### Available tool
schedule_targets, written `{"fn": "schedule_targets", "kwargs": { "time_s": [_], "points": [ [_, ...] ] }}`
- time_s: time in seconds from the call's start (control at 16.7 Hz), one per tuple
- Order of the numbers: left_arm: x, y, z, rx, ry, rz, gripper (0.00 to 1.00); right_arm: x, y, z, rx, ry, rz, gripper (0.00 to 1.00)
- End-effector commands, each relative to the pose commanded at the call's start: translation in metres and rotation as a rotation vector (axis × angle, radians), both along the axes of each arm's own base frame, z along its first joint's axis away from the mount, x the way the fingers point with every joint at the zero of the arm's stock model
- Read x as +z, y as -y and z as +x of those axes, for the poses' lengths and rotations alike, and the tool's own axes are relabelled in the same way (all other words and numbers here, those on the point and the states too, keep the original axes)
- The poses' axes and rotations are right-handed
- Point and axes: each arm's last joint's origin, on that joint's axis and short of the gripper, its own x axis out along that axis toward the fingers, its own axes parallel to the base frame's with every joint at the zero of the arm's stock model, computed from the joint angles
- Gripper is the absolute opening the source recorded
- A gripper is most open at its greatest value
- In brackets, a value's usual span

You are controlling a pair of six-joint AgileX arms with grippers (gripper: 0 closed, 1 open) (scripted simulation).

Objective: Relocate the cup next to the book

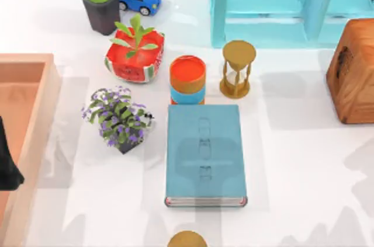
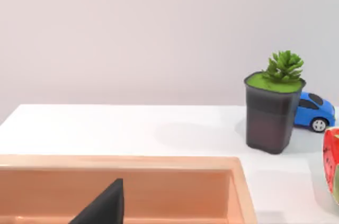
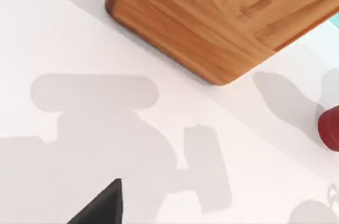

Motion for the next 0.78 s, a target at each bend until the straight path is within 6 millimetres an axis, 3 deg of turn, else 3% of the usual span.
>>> {"fn": "schedule_targets", "kwargs": {
  "time_s": [0.36, 0.78],
  "points": [
    [0.000, 0.000, 0.000, 0.000, 0.000, 0.000, 1.00, 0.024, 0.003, 0.023, 0.429, -0.519, -0.341, 1.00],
    [0.000, 0.000, 0.000, 0.000, 0.000, 0.000, 1.00, 0.044, 0.006, 0.051, 0.845, -0.852, -0.420, 1.00]
  ]
}}
